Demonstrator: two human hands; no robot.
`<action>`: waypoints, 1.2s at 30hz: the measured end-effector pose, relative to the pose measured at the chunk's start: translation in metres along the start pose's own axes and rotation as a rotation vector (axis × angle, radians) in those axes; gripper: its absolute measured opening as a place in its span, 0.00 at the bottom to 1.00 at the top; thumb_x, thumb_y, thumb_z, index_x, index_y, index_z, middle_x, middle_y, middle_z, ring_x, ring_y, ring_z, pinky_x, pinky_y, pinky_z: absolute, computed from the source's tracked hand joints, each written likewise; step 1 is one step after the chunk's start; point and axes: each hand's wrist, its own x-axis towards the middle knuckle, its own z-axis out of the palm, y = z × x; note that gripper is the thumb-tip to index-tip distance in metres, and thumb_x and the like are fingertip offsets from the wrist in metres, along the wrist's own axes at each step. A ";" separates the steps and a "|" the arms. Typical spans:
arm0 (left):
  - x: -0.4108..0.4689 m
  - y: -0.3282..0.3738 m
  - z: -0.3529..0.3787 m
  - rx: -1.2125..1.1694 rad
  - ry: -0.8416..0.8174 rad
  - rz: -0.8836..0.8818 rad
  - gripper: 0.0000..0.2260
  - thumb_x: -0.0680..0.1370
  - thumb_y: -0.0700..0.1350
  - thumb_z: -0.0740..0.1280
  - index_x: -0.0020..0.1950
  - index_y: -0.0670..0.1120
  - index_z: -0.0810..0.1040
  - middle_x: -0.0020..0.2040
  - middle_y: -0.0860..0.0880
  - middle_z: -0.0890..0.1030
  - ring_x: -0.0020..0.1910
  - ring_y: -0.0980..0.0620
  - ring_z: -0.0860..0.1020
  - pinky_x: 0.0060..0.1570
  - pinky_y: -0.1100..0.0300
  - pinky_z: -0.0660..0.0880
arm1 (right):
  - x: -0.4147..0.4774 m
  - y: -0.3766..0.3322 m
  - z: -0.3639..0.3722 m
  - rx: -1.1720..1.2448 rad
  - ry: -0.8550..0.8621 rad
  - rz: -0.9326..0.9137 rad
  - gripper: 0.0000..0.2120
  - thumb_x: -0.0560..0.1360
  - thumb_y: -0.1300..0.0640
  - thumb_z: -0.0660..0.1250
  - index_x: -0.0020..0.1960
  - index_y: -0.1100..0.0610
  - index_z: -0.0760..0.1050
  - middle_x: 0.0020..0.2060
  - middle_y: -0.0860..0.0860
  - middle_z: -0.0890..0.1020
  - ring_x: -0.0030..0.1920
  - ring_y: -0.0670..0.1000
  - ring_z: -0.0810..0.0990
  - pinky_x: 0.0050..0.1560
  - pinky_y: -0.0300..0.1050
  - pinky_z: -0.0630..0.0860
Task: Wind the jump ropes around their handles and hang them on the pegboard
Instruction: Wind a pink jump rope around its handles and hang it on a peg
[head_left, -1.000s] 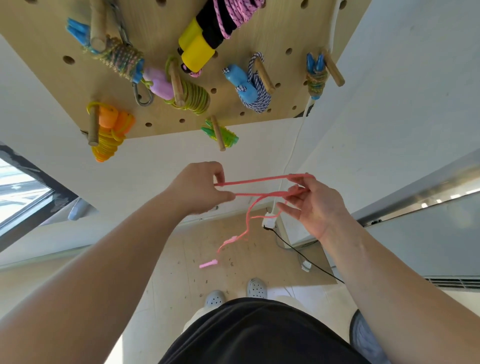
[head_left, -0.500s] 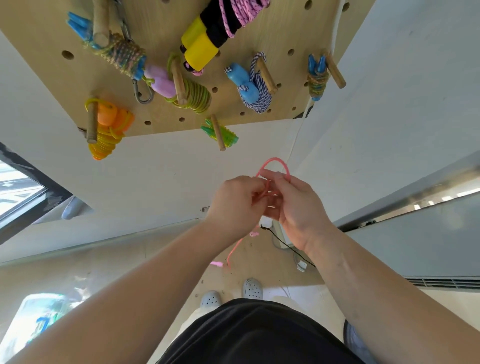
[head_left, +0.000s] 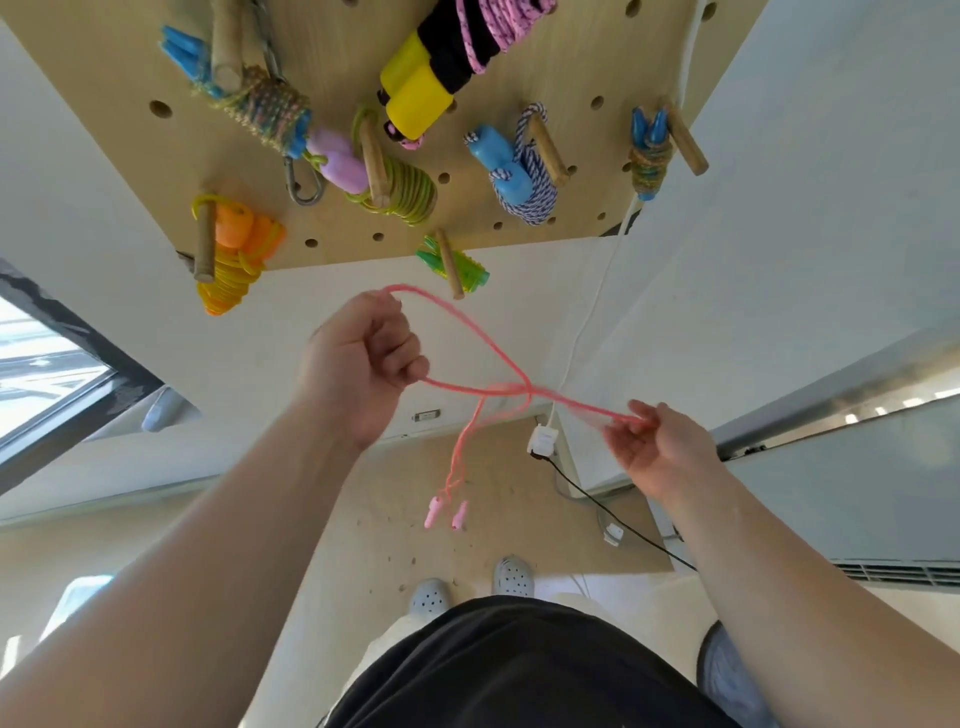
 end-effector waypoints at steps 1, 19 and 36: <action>0.004 0.001 -0.012 0.195 0.113 0.032 0.14 0.76 0.33 0.62 0.34 0.47 0.65 0.28 0.49 0.60 0.27 0.50 0.59 0.29 0.58 0.63 | 0.007 -0.002 -0.006 0.056 0.033 0.012 0.18 0.87 0.54 0.54 0.45 0.61 0.75 0.24 0.53 0.73 0.28 0.50 0.77 0.34 0.49 0.84; -0.009 0.019 0.006 0.207 -0.532 -0.310 0.36 0.80 0.66 0.49 0.55 0.36 0.81 0.65 0.32 0.78 0.24 0.46 0.77 0.18 0.63 0.50 | 0.066 0.002 -0.041 -1.414 0.140 -0.293 0.37 0.75 0.41 0.68 0.79 0.47 0.57 0.66 0.60 0.72 0.64 0.63 0.73 0.62 0.56 0.72; 0.012 0.036 0.041 1.019 0.158 0.051 0.22 0.83 0.57 0.60 0.40 0.43 0.80 0.28 0.46 0.73 0.26 0.51 0.67 0.31 0.58 0.63 | 0.076 -0.004 -0.018 -1.468 -0.272 -0.723 0.08 0.79 0.54 0.68 0.41 0.51 0.74 0.33 0.48 0.79 0.36 0.53 0.78 0.35 0.43 0.68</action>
